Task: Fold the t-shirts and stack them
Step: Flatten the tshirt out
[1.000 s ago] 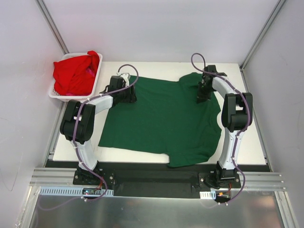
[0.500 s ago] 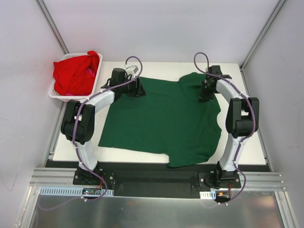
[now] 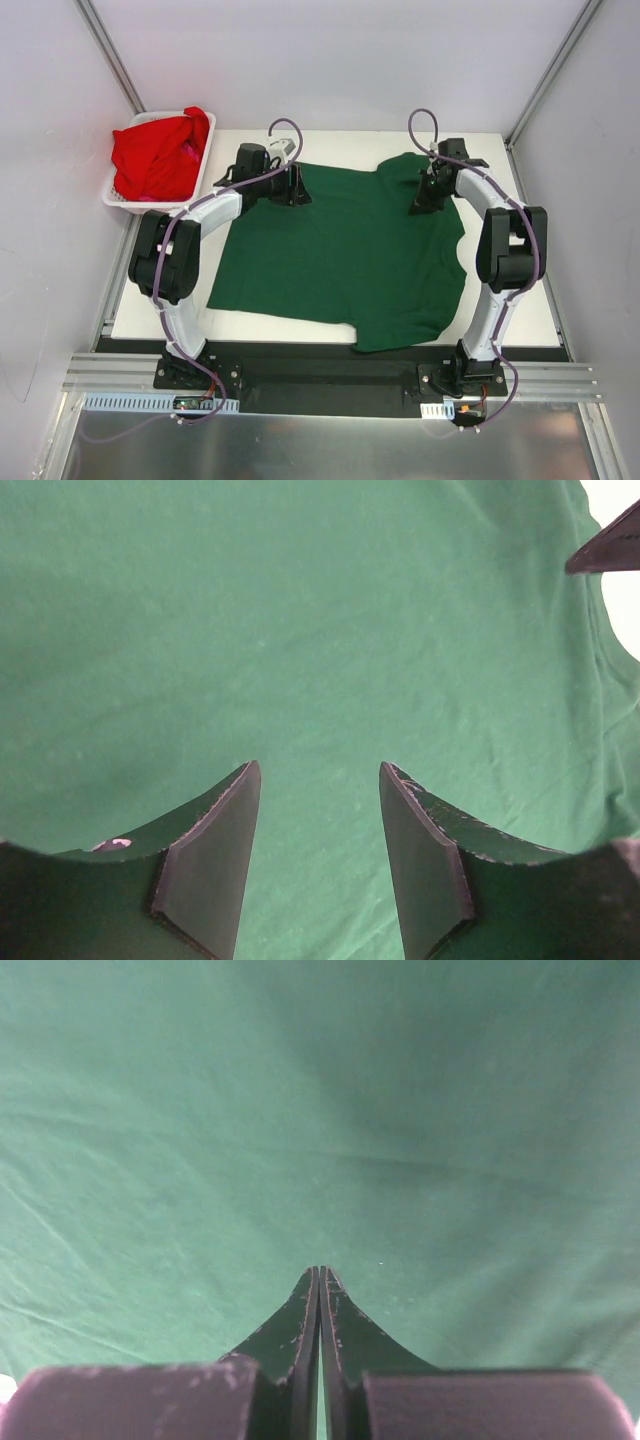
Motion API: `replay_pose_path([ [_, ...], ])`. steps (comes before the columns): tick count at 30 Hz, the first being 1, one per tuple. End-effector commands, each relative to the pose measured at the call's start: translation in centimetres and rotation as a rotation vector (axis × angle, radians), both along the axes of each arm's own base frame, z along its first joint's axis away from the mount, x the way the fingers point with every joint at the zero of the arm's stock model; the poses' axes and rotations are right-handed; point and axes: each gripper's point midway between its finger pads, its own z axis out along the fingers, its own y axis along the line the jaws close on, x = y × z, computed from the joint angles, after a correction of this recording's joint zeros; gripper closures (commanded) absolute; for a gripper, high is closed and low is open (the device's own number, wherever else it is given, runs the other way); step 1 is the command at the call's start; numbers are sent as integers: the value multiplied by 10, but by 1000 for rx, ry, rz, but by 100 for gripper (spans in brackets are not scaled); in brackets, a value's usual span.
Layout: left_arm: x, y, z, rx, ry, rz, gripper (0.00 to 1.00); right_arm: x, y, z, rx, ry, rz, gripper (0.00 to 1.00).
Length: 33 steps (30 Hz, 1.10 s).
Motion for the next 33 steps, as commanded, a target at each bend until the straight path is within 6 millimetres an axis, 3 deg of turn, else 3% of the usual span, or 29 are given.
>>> replay_pose_path([
  [1,-4,6,5,-3,-15,-7,50,-3,11,-17,79,44,-3,99],
  [11,-1,14,-6,16,0,15,50,-10,16,-43,109,133,-11,99],
  [20,4,19,-9,17,6,27,50,-1,13,-42,80,174,-5,99],
  [33,13,24,-9,17,3,46,50,27,-3,-47,-19,188,-8,99],
])
